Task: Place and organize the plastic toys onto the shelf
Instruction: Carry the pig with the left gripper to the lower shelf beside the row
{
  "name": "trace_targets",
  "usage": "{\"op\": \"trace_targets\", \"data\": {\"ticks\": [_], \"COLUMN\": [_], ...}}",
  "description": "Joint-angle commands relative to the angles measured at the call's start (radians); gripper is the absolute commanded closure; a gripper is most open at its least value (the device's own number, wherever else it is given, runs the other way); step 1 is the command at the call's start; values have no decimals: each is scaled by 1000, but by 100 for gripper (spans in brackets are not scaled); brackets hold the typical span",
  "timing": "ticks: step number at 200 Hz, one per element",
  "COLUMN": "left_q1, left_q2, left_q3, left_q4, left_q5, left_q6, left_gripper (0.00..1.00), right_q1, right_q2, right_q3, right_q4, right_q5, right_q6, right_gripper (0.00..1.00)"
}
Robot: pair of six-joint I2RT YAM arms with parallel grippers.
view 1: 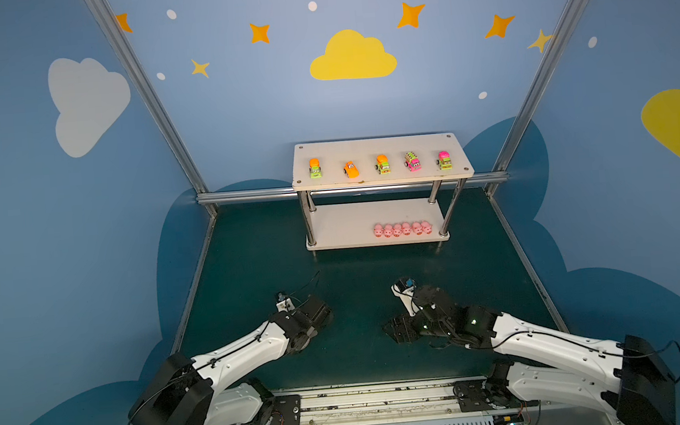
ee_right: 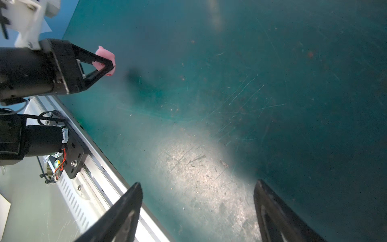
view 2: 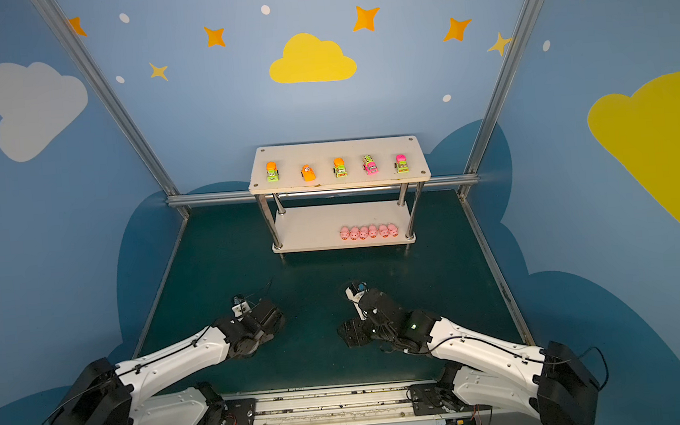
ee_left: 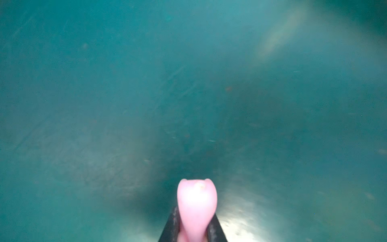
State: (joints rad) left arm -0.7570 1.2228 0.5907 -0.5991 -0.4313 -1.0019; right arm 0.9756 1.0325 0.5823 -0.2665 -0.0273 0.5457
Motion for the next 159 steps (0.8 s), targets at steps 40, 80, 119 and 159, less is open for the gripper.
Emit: {"op": "trace_targets", "data": {"ticks": [40, 80, 119, 159], "left_q1": [-57, -79, -96, -96], "left_q2": [64, 106, 140, 164], "left_q3": [172, 254, 311, 356], "left_q4": [-100, -100, -103, -98], "left_q5": [-25, -23, -27, -24], "left_q6": [58, 101, 133, 171], "left_gripper": [81, 81, 82, 82], "right_q1": [-13, -23, -27, -38], "right_q2": [-41, -57, -119, -215], "right_q3": [-11, 8, -14, -56], "right_q4": [-32, -82, -111, -116], "right_q5": [27, 46, 64, 99], "right_q6": [10, 8, 26, 42], "right_gripper": [18, 18, 18, 18]}}
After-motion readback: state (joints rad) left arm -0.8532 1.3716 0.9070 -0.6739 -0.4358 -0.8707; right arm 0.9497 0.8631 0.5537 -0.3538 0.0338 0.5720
